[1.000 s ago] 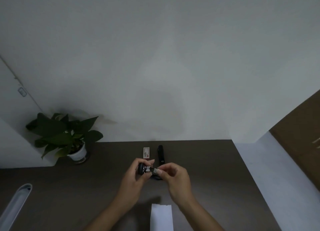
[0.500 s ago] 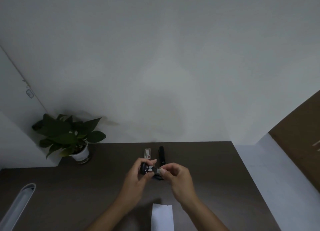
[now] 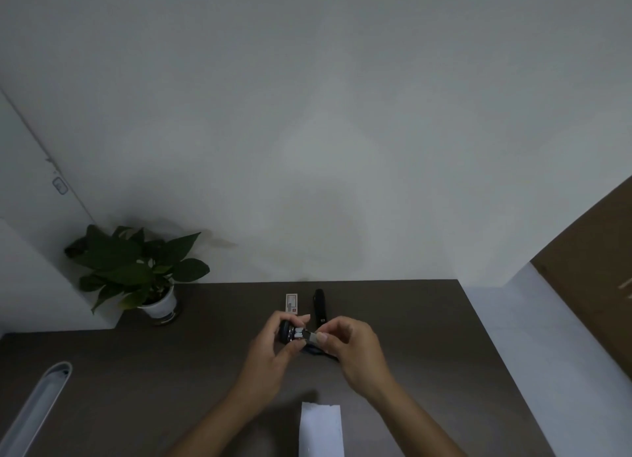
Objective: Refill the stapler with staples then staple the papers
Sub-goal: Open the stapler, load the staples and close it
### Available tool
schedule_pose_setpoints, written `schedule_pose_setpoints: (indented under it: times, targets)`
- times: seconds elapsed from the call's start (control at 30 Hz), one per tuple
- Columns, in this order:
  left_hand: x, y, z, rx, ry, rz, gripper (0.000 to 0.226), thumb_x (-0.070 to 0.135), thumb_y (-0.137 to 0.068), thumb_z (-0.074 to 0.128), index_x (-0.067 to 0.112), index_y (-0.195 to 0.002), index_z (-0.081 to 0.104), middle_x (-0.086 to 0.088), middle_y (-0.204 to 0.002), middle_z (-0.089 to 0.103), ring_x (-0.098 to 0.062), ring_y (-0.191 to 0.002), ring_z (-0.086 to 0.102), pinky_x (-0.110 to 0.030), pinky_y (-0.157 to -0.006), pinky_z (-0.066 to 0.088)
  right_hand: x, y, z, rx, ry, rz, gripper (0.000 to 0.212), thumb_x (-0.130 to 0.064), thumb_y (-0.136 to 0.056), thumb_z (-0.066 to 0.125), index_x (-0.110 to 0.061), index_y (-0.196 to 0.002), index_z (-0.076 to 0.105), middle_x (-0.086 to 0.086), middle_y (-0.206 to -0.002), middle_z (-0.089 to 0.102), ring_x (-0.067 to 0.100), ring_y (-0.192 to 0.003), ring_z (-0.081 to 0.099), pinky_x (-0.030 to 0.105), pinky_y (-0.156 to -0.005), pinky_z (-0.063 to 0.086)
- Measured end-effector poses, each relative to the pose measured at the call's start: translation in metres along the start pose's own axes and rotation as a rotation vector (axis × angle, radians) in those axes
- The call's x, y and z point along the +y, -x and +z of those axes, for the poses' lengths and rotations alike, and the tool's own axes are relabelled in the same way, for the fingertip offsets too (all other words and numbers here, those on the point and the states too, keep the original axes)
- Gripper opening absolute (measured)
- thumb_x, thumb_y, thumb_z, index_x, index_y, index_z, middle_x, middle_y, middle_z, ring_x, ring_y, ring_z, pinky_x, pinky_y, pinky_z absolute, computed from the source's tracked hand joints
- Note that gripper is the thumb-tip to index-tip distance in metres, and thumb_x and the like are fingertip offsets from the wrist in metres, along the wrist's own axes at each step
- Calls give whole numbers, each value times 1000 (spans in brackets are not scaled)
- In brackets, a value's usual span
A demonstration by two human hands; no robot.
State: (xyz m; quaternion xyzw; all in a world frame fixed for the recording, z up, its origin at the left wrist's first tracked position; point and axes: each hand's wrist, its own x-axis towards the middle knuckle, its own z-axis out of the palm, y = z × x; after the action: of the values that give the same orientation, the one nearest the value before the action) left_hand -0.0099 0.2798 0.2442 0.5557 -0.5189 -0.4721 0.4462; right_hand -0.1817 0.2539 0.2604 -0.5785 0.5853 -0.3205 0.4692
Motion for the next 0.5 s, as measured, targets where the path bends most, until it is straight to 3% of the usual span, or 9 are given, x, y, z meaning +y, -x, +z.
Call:
schedule_pose_setpoints:
  times: [0.17, 0.27, 0.37, 0.43, 0.5]
  targets:
    - [1, -1, 1, -10, -59, 21, 24, 0, -91, 68, 22, -99, 63, 15, -122, 74, 1, -121, 64, -36, -109, 50, -7, -3, -8, -52, 112, 10, 7, -22, -90, 71, -20, -83, 73, 1, -83, 74, 10, -76, 68, 18, -64, 51]
    - [2, -2, 2, -9, -80, 39, 30, 0, -91, 68, 30, -96, 63, 20, -120, 74, 4, -120, 64, -29, -106, 50, -9, -4, -8, -38, 138, 28, 8, -23, -89, 72, -20, -81, 72, 1, -80, 73, 3, -67, 63, 16, -61, 49]
    - [1, -3, 2, -15, -24, 28, 31, 0, -91, 69, 30, -95, 64, 16, -120, 75, -3, -120, 66, -35, -104, 51, -12, -1, -5, 39, 193, -4, 9, -25, -85, 76, -23, -78, 71, -4, -73, 70, -3, -63, 62, 11, -55, 47]
    - [-2, -4, 4, -7, 50, 3, 29, -1, -91, 68, 27, -96, 65, 8, -120, 75, -12, -120, 68, -40, -100, 54, -15, 1, -1, 72, 289, -72, 8, -25, -87, 74, -22, -81, 70, -6, -76, 70, 2, -69, 65, 16, -59, 51]
    - [-4, -4, 7, 2, 161, -39, 25, -4, -92, 65, 20, -99, 64, 4, -120, 75, -20, -117, 70, -37, -90, 59, -18, 4, 2, 80, 404, -137, 9, -25, -92, 67, -18, -88, 68, -5, -81, 69, 7, -73, 64, 24, -63, 52]
